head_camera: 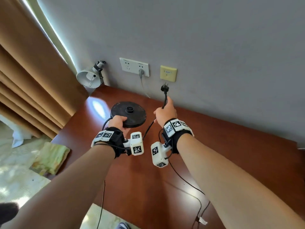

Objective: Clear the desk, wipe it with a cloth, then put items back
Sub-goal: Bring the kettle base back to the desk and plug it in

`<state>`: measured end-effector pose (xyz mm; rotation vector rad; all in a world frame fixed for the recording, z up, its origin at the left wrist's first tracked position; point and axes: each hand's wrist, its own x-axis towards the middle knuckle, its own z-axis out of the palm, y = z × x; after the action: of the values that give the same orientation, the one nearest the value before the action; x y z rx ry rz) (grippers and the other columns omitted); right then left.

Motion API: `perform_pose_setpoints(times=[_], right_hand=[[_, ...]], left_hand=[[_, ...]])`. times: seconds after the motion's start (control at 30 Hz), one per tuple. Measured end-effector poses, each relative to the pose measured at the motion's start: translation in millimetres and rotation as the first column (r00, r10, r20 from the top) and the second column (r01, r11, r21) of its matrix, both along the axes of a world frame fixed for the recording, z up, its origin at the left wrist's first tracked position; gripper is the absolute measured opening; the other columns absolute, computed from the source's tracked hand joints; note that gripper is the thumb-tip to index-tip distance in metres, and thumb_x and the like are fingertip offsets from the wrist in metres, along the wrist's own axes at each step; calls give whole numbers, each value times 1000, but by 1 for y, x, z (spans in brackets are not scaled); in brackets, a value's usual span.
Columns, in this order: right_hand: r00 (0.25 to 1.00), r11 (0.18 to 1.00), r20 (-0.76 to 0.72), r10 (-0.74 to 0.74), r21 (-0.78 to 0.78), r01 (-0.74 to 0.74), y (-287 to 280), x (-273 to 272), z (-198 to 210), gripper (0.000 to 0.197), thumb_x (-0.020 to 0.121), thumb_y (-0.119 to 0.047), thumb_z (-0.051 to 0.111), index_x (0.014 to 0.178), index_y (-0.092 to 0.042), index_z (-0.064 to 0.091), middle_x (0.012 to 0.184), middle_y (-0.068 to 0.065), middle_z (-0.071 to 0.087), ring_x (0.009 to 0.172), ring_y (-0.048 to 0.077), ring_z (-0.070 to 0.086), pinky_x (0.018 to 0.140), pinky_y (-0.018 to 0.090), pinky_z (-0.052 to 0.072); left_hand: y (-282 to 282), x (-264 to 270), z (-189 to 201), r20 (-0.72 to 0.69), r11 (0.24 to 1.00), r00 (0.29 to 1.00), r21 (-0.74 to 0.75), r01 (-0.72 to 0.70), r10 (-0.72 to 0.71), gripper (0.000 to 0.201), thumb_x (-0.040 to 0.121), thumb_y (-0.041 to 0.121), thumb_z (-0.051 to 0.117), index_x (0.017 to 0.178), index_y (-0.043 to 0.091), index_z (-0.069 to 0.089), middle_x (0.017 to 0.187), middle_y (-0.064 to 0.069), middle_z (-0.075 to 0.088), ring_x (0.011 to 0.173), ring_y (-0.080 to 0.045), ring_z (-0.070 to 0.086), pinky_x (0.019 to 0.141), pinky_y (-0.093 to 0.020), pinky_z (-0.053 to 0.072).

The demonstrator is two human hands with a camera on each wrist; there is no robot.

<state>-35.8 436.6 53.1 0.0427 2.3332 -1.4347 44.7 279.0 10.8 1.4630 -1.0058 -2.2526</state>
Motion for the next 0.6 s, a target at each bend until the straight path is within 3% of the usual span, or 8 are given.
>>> perform_pose_setpoints(times=[0.1, 0.17, 0.23, 0.33, 0.47, 0.6], right_hand=[[999, 1000, 29, -14, 12, 14, -20, -12, -13, 76, 79, -16, 45, 149, -40, 28, 119, 4, 67, 80, 33, 73, 77, 44, 61], [998, 998, 38, -49, 28, 48, -35, -16, -24, 77, 72, -20, 41, 143, -47, 29, 117, 6, 68, 90, 36, 71, 80, 48, 60], [996, 995, 24, -83, 50, 82, -51, -22, -32, 76, 68, -21, 40, 138, -51, 33, 114, 6, 68, 96, 38, 69, 84, 51, 58], [989, 987, 17, -148, 69, 147, -76, -34, -32, 74, 70, -17, 44, 138, -47, 41, 112, 5, 70, 90, 40, 69, 82, 49, 58], [984, 981, 48, -170, 97, 165, -115, -48, -30, 69, 83, -7, 45, 143, -41, 40, 111, 6, 68, 72, 32, 71, 67, 36, 60], [987, 975, 4, -163, 152, 161, -161, -60, -37, 54, 81, -10, 42, 105, -58, 37, 95, 8, 67, 84, 39, 69, 77, 53, 59]], left_hand=[[-30, -16, -21, 59, 999, 998, 14, 29, -30, 39, 89, -3, 56, 127, 1, 54, 111, -23, 69, 91, -34, 70, 52, -36, 57], [-53, -27, -40, 103, 997, 992, 30, 67, -70, 41, 89, 2, 60, 130, 2, 54, 108, -21, 70, 90, -33, 71, 54, -36, 57], [-75, -38, -54, 123, 994, 987, 40, 102, -106, 41, 90, 5, 60, 131, 4, 54, 108, -20, 71, 92, -33, 72, 63, -40, 60], [-108, -53, -72, 136, 982, 973, 74, 175, -184, 42, 91, 6, 57, 132, 9, 54, 114, -19, 70, 100, -33, 71, 85, -48, 59], [-152, -64, -81, 190, 968, 951, 101, 230, -245, 42, 92, 6, 54, 134, 6, 52, 119, -17, 68, 111, -34, 68, 92, -47, 56], [-191, -63, -96, 221, 967, 943, 119, 225, -247, 39, 94, 4, 53, 132, 7, 52, 118, -18, 68, 106, -32, 68, 77, -43, 58]])
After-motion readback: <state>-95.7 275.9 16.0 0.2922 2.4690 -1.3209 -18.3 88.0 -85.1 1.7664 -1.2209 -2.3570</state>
